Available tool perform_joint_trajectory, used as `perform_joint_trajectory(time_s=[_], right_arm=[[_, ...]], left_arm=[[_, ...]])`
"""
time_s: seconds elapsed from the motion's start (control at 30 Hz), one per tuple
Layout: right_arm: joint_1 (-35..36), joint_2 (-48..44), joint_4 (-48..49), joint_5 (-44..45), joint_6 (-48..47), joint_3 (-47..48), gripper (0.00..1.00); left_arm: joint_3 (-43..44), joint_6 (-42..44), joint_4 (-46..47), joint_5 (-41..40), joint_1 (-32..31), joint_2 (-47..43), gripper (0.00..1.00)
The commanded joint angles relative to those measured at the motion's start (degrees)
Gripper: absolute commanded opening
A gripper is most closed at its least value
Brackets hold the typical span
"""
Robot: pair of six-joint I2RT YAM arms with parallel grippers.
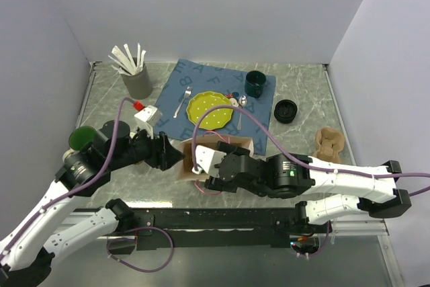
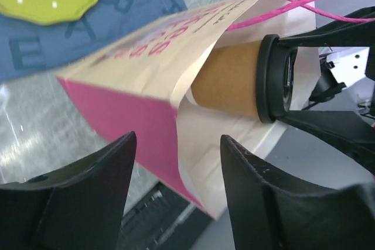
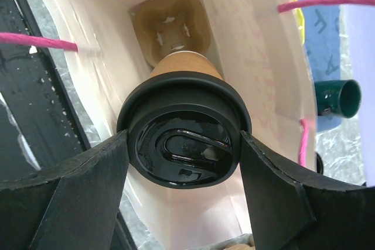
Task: Pack the takeout coffee
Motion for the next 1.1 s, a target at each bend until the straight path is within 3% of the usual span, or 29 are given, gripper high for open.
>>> perform_joint_trajectory(time_s=[0.0, 0.2, 0.4, 0.5, 0.6, 0.7, 0.77, 1.07], right_arm=[[2.4, 1.8, -0.3, 1.8, 3.6, 2.1, 0.46], [2.8, 2.5, 1.8, 2.9, 5.0, 1.5, 0.46], [4.3, 3.0, 1.6, 3.7, 5.8, 0.6, 0.46], [5.9, 3.4, 1.5, 4.7, 5.8, -0.9, 0.46], [6.2, 3.8, 1.1, 4.9, 6.2, -1.9, 0.46], [6.2, 4.5, 1.1, 6.9, 5.6, -1.7, 0.46], [6.2, 5.6, 1.3, 9.7, 4.3, -0.6, 0.46], [1.7, 8.1, 1.4, 8.1, -2.9, 4.5, 0.47]], left_arm=[[4.1, -6.4, -8.4, -1.0, 0.2, -2.3, 0.66], [4.5, -9.5, -12.6, -2.2, 0.2, -2.2, 0.65], [2.4, -9.5, -9.8, -0.4, 0.2, -0.8, 0.56], [1.6, -7.8, -8.6, 0.5, 0.2, -0.6, 0.47], [0.4, -7.1, -5.2, 2.5, 0.2, -1.8, 0.32], [-1.5, -5.6, -1.4, 4.1, 0.2, -3.8, 0.07], [-2.4, -3.1, 0.2, 4.7, 0.2, -5.2, 0.01], [-5.2, 4.3, 6.3, 11.0, 0.2, -6.3, 0.01]])
